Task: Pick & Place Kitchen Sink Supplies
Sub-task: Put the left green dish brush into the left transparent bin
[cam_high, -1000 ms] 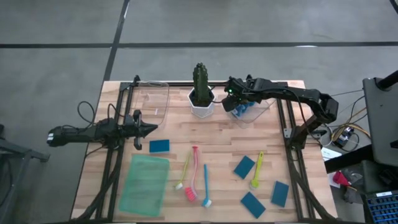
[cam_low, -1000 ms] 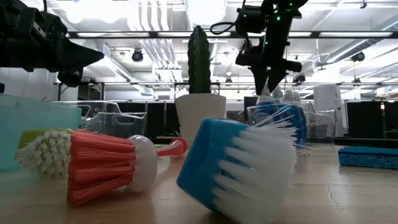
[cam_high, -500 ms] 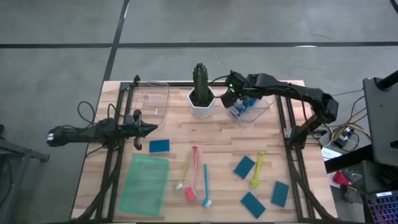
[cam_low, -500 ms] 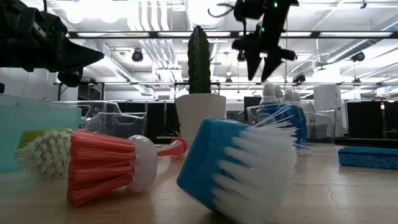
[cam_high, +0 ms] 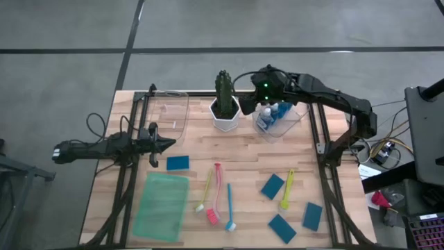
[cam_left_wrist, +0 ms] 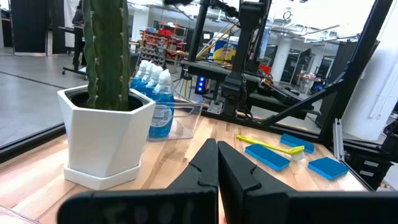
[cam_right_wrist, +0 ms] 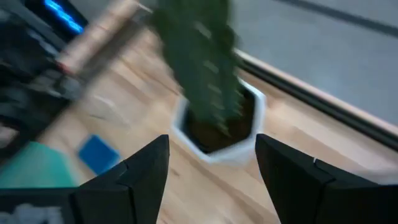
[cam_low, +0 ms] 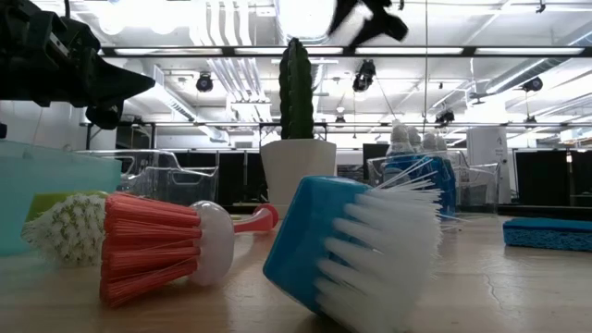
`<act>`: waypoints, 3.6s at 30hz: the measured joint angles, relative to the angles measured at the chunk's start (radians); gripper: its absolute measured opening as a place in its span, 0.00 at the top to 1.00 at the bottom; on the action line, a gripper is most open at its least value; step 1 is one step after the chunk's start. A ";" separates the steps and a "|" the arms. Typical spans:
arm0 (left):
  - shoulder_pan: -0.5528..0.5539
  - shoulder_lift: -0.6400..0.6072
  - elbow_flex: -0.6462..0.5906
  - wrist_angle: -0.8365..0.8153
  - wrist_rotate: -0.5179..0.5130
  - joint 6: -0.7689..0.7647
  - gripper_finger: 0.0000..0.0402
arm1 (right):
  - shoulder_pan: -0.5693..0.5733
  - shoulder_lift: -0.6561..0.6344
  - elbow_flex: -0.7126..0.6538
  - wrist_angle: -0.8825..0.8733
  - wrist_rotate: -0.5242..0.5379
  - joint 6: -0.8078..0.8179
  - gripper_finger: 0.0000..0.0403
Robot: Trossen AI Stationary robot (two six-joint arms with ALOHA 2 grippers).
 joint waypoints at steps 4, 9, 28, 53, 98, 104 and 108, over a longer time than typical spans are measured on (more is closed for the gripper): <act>0.000 0.000 0.000 0.000 0.000 0.000 1.00 | 0.059 0.000 0.050 0.050 0.001 0.000 0.43; 0.001 0.000 0.000 0.000 -0.013 0.020 1.00 | 0.155 0.000 0.104 0.062 0.005 0.004 0.43; 0.000 0.007 0.000 0.589 -0.001 -0.667 1.00 | 0.369 0.018 0.084 0.044 0.055 0.100 0.46; -0.021 0.566 0.731 -0.385 0.038 -0.881 0.49 | 0.420 0.006 0.079 0.026 0.044 0.036 0.56; -0.268 1.806 1.471 -0.990 0.097 -1.207 0.39 | 0.421 -0.577 -0.398 0.254 -0.138 -0.428 0.98; -0.266 1.836 1.459 -0.985 0.120 -1.200 0.39 | 0.421 -0.582 -0.398 0.256 -0.138 -0.443 0.98; -0.265 1.868 1.454 -0.985 0.120 -1.195 0.39 | 0.421 -0.580 -0.398 0.254 -0.138 -0.459 0.98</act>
